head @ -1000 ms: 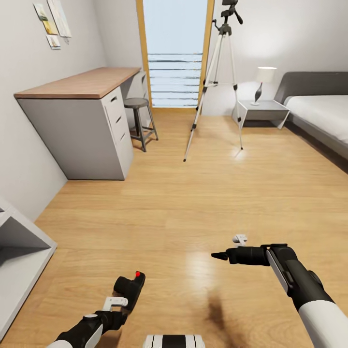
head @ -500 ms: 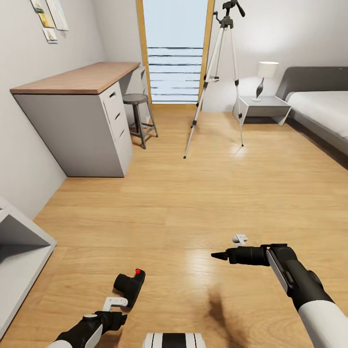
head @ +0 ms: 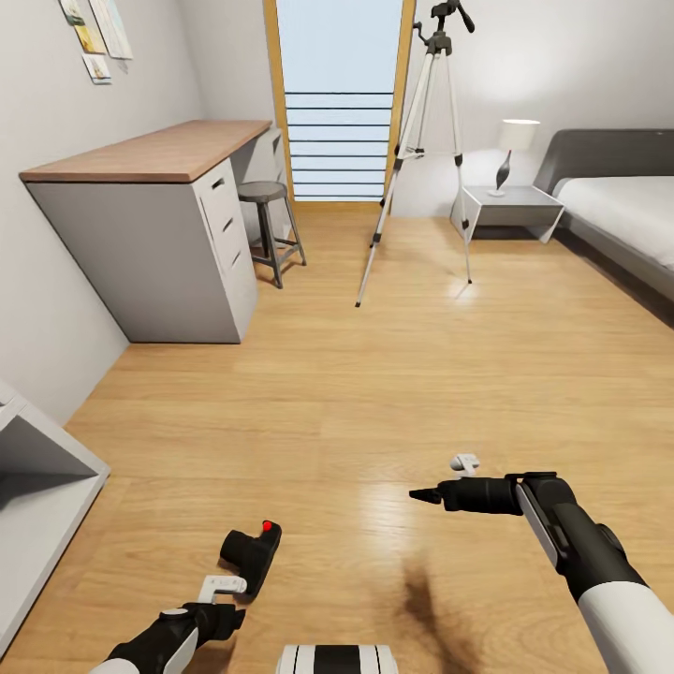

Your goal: Attach the digital camera to the camera tripod in the bedroom.

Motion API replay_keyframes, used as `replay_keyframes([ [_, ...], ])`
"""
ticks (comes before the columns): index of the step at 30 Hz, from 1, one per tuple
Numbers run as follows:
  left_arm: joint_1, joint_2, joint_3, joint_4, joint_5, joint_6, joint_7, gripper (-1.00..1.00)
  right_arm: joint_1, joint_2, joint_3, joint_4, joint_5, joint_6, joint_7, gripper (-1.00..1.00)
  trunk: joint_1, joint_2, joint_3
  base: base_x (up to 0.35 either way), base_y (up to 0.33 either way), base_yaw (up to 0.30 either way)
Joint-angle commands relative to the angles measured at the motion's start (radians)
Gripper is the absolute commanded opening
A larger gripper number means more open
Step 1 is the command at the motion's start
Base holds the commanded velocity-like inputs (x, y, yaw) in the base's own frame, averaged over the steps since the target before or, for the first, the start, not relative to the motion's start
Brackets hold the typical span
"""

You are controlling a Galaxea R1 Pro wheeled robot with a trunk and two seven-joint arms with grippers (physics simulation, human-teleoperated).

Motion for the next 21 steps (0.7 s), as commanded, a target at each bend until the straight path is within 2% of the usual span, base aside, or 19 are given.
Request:
replay_keyframes([
  [1, 0.0, 0.0, 0.001, -0.002, -0.003, 0.006, -0.004, 1.0, 0.0, -0.001, 0.001, -0.001, -0.004, 0.007, -0.001, 1.0, 0.0, 0.0, -0.001, 0.0, 0.0, 0.0],
  [9, 0.0, -0.001, 0.0, -0.002, -0.005, 0.006, -0.004, 1.0, -0.001, -0.001, 0.001, -0.001, -0.005, 0.007, -0.001, 1.0, 0.0, 0.0, -0.001, 0.0, 0.0, 0.0],
  [21, 0.0, -0.001, 0.0, -0.001, -0.014, 0.006, -0.004, 1.0, 0.0, -0.001, 0.001, -0.001, -0.005, 0.006, -0.001, 1.0, 0.005, -0.003, -0.047, 0.0, 0.0, 0.0],
])
